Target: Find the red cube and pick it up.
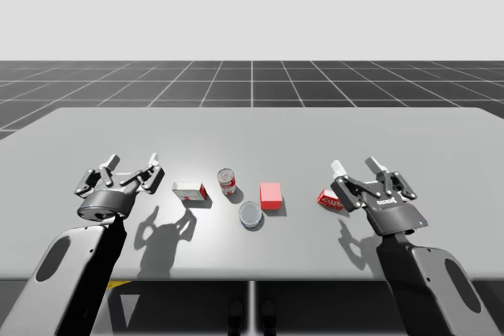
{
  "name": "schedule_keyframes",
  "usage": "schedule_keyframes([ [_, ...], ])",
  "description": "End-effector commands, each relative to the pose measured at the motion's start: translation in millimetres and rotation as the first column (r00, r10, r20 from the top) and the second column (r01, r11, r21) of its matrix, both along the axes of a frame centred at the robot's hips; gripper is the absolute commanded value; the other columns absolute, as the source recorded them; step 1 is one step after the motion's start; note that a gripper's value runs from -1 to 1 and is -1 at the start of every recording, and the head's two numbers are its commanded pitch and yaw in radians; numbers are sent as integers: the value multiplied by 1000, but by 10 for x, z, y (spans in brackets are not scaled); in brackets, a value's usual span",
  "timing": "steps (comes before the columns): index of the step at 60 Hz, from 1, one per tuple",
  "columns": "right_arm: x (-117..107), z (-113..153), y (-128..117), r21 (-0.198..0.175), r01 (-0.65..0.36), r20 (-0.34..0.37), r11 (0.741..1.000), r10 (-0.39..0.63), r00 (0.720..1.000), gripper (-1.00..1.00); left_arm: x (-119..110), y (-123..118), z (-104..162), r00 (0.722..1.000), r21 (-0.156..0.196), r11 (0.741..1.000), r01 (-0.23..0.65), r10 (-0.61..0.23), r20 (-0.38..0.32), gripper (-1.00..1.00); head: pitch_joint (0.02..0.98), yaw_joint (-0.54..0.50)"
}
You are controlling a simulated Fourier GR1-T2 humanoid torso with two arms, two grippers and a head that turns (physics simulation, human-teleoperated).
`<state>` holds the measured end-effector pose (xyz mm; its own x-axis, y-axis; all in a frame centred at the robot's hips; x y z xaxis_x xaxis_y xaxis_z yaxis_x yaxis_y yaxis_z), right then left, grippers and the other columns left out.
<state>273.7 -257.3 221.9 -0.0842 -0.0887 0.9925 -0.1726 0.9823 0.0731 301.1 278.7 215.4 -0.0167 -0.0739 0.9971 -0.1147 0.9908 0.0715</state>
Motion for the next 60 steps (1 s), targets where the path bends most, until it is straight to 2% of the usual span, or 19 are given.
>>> schedule_keyframes([
  [1,-9,7,-5,27,67,21,997,-67,998,-1000,-3,7,3,1000,0,1000,-2,2,0,-1000,68,1],
  [5,3,22,-25,33,49,24,998,-50,998,-1000,-3,9,3,1000,-1,1000,-3,3,1,-1000,76,1],
  [8,10,38,-37,15,49,24,999,-49,998,-1000,-5,9,4,1000,-1,1000,-4,4,0,-1000,87,1],
  [13,12,36,-46,17,42,13,999,-42,999,-1000,-5,9,4,1000,-1,1000,-5,5,0,-1000,127,1],
  [21,12,33,-39,8,48,11,999,-48,999,-1000,-4,8,3,1000,3,1000,-6,6,1,-1000,211,3],
  [37,26,19,-46,-5,63,10,998,-63,998,-1000,13,15,-7,1000,14,1000,-9,8,3,-1000,452,8],
  [60,34,8,-41,-8,81,9,997,-81,997,-1000,14,17,-2,1000,10,1000,-1,1,4,-1000,680,-33],
])
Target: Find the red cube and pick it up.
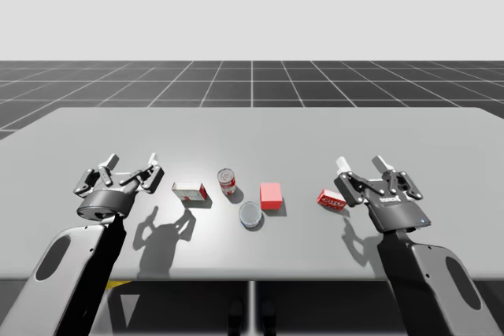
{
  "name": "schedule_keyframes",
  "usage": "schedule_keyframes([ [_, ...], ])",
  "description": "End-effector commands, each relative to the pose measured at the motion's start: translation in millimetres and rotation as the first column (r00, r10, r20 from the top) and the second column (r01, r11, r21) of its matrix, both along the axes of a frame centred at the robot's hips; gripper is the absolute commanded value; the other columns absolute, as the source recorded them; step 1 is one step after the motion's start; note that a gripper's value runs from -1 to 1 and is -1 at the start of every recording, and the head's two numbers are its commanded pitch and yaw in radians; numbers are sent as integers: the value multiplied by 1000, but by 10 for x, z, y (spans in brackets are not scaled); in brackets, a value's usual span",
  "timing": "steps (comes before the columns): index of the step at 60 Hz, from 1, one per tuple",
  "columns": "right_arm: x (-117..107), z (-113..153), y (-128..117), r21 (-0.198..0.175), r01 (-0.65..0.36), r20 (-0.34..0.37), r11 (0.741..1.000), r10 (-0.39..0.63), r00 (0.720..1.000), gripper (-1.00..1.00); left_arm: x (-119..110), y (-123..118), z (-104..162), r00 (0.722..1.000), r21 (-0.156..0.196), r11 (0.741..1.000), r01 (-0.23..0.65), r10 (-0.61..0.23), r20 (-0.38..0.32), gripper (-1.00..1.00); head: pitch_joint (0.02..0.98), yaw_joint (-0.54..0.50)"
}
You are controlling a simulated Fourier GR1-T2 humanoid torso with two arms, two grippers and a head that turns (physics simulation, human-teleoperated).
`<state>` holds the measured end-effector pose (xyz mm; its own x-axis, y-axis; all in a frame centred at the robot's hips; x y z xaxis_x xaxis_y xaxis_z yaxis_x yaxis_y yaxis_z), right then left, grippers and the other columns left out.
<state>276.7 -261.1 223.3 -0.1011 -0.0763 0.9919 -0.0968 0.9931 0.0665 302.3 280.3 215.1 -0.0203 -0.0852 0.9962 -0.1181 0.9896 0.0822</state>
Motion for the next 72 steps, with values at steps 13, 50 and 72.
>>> schedule_keyframes([
  [13,5,-9,11,-7,12,-4,1000,-12,1000,-1000,7,-7,-4,1000,2,1000,5,-5,0,-1000,766,-74],
  [50,-439,60,717,52,-90,-121,995,96,988,-1000,2,-42,-10,1000,0,1000,10,-10,-6,-1000,828,-77],
  [72,-778,-171,1223,55,-215,-183,975,221,958,-1000,2,-66,-19,1000,3,1000,17,-17,-8,-1000,831,-82],
])
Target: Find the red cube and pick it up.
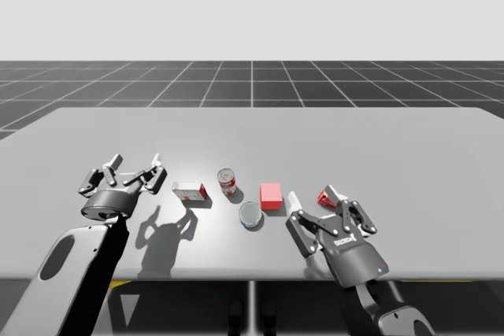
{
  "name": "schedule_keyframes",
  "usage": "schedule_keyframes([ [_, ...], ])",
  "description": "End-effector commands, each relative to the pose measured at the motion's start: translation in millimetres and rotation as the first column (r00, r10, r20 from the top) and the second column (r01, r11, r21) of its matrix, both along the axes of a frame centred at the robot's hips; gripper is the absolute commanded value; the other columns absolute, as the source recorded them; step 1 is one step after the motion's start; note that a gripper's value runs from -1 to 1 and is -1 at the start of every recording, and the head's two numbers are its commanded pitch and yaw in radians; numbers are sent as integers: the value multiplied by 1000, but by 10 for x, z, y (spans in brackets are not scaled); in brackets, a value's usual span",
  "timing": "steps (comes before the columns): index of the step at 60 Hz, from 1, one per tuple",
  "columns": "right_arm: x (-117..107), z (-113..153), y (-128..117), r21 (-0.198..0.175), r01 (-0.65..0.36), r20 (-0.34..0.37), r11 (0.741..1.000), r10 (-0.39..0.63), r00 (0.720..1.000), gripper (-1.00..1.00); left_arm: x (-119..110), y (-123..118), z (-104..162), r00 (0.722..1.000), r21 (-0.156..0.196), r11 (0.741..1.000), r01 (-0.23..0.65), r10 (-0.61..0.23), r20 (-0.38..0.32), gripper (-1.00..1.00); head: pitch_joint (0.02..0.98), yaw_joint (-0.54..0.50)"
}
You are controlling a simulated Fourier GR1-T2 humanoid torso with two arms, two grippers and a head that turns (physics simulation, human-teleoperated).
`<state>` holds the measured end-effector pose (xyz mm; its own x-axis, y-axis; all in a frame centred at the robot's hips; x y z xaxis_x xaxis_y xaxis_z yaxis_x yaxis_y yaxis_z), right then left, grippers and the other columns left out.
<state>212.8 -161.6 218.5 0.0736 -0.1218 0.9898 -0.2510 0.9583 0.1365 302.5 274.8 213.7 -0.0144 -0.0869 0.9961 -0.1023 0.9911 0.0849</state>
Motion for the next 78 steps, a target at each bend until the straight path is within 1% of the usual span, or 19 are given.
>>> schedule_keyframes([
  [1,-140,-131,239,-8,-49,-30,999,48,998,-1000,0,-12,-5,1000,2,1000,2,-2,-1,-1000,832,-82],
  [10,-119,-251,360,-13,-69,-61,998,68,996,-1000,0,-15,-8,1000,3,1000,3,-3,-2,-1000,832,-81],
  [13,-109,-286,394,-19,-73,-69,997,71,995,-1000,-3,-15,-7,1000,3,1000,3,-3,-2,-1000,832,-80],
  [14,-94,-325,436,-31,-70,-74,997,67,995,-1000,-4,-15,-8,1000,3,1000,3,-3,-2,-1000,834,-81],
  [19,-83,-374,493,-43,-78,-83,996,74,994,-1000,-7,-13,-7,1000,3,1000,2,-2,-2,-1000,836,-85],
  [24,-63,-422,545,-38,-80,-98,996,75,992,-1000,-8,-9,-6,1000,3,1000,0,0,-1,-1000,836,-88],
  [28,-43,-464,592,-44,-68,-111,997,63,992,-1000,-10,-7,-5,1000,2,1000,0,0,-1,-1000,836,-87],
  [35,17,-541,679,-84,-1,-121,996,-9,993,-1000,-11,-9,-3,1000,2,1000,0,0,0,-1000,836,-86],
  [43,100,-621,760,-132,36,-116,991,-51,992,-1000,-11,-2,1,1000,1,1000,-2,2,2,-1000,834,-85],
  [45,124,-633,772,-133,41,-121,990,-57,991,-1000,-10,0,3,1000,1,1000,-3,3,2,-1000,833,-85],
  [49,163,-643,797,-148,65,-119,987,-83,989,-1000,-10,1,5,1000,0,1000,-3,3,3,-1000,832,-85],
  [54,241,-658,827,-182,107,-77,977,-123,989,-1000,-10,1,7,1000,1,1000,-2,2,4,-1000,830,-85],
  [57,304,-676,837,-203,118,-76,972,-135,988,-1000,-9,1,9,1000,2,1000,-2,2,5,-1000,828,-84],
  [60,327,-686,841,-202,118,-84,972,-137,987,-1000,-10,0,10,1000,2,1000,-1,1,5,-1000,828,-84],
  [62,374,-710,852,-212,119,-97,970,-142,985,-1000,-10,1,11,1000,1,1000,-1,1,5,-1000,826,-84],
  [67,419,-725,868,-217,115,-107,970,-140,984,-1000,-11,1,13,1000,0,1000,-1,1,5,-1000,825,-84],
  [72,465,-734,883,-210,106,-126,972,-134,983,-1000,-10,-2,15,1000,0,1000,-1,1,6,-1000,825,-83],
  [73,476,-738,889,-203,103,-135,974,-132,982,-1000,-10,-2,16,1000,0,1000,-1,1,6,-1000,825,-83],
  [78,506,-760,901,-203,97,-155,974,-130,979,-1000,-10,-4,16,1000,0,1000,0,0,6,-1000,823,-83],
])
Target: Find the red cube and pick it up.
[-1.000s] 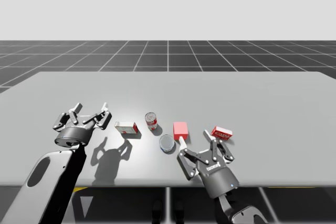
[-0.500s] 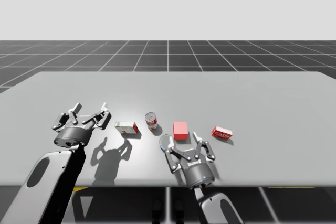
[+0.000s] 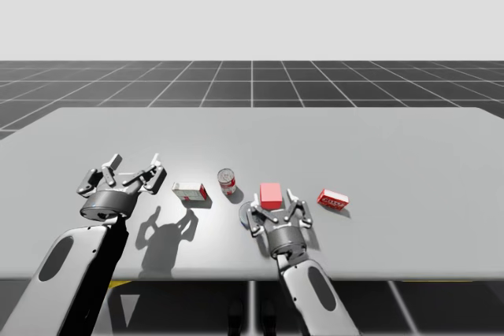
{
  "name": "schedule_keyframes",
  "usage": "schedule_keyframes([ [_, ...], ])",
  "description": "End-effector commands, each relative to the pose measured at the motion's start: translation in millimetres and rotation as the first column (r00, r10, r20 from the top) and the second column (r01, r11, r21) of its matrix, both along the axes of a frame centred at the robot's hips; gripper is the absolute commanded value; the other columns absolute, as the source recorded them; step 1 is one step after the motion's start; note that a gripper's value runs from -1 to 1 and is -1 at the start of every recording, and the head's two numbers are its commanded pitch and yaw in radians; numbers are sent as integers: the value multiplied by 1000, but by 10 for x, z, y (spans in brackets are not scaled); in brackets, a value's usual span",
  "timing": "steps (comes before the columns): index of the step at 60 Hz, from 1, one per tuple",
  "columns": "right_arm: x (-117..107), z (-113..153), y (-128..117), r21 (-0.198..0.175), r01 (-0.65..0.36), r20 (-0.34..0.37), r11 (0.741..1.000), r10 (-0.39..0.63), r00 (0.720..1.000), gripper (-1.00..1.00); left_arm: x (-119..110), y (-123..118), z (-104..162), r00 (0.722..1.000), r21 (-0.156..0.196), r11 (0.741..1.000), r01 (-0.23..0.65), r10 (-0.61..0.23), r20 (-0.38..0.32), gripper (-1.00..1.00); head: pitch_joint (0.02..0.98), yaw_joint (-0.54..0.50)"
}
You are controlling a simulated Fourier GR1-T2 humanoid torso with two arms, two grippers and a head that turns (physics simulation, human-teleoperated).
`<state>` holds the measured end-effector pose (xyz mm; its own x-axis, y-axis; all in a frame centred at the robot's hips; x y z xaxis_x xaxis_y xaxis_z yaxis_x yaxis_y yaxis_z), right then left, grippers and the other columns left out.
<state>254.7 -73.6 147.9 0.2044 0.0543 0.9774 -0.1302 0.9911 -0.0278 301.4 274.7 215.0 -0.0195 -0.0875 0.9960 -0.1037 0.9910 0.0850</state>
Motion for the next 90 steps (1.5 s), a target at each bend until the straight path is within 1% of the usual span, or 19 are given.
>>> schedule_keyframes([
  [1,91,-59,23,2,3,-35,1000,-3,999,-1000,1,-3,3,1000,0,1000,1,-1,1,-1000,823,-83],
  [9,98,-109,43,-9,0,-61,1000,0,998,-1000,0,-5,2,1000,0,1000,1,-1,1,-1000,824,-84],
  [13,96,-126,37,-5,-26,-84,1000,26,996,-1000,-1,-6,2,1000,1,1000,1,-1,2,-1000,824,-84],
  [14,91,-128,38,-9,-25,-83,1000,24,996,-733,-1,-7,1,1000,1,1000,1,-1,2,-1000,824,-85],
  [15,92,-130,37,-8,-23,-80,1000,22,997,-561,-1,-7,1,1000,1,1000,1,-1,2,-1000,824,-85],
  [16,82,-136,37,-16,-14,-67,1000,13,998,91,-2,-8,2,1000,1,1000,1,-2,2,-1000,824,-86],
  [17,86,-139,35,-16,-14,-66,1000,13,998,386,-3,-8,2,1000,2,1000,2,-2,2,-1000,824,-86],
  [18,85,-139,34,-16,-14,-65,1000,12,998,832,-2,-9,1,1000,2,1000,2,-2,2,-1000,825,-86],
  [19,85,-139,33,-15,-13,-66,1000,12,998,936,-2,-9,1,1000,2,1000,2,-2,2,-1000,825,-87],
  [26,85,-142,21,-14,0,-62,1000,-1,998,1000,-4,-10,-1,1000,2,1000,1,-1,2,-1000,824,-89],
  [33,77,-152,14,-15,4,-58,1000,-5,998,970,-5,-13,-2,1000,3,1000,2,-2,2,-1000,810,-91],
  [54,63,-172,-45,-16,23,-44,1000,-24,999,953,-8,-29,-12,1000,8,1000,2,-2,1,-1000,535,-112],
  [61,57,-176,-58,-16,25,-40,1000,-26,999,945,-12,-34,-16,1000,10,1000,2,-2,1,-1000,483,-112],
  [70,52,-169,-67,-16,27,-31,1000,-27,999,954,-14,-34,-16,1000,10,1000,1,-1,2,-1000,456,-109],
  [75,30,-79,-88,1,20,-2,1000,-20,1000,980,-16,-33,-15,1000,9,1000,0,0,3,-1000,453,-111],
  [77,13,9,-112,4,21,39,1000,-21,999,975,-16,-34,-15,1000,10,1000,0,0,3,-1000,451,-112],
  [80,-8,111,-129,20,20,63,1000,-21,998,983,-14,-34,-14,1000,10,1000,0,0,2,-1000,449,-112],
  [82,-16,134,-133,20,19,70,1000,-20,997,983,-14,-34,-15,1000,10,1000,-1,1,2,-1000,448,-111],
  [90,-97,425,-164,24,1,165,1000,-5,986,1000,-13,-33,-13,1000,9,1000,-1,1,2,-1000,445,-106],
])
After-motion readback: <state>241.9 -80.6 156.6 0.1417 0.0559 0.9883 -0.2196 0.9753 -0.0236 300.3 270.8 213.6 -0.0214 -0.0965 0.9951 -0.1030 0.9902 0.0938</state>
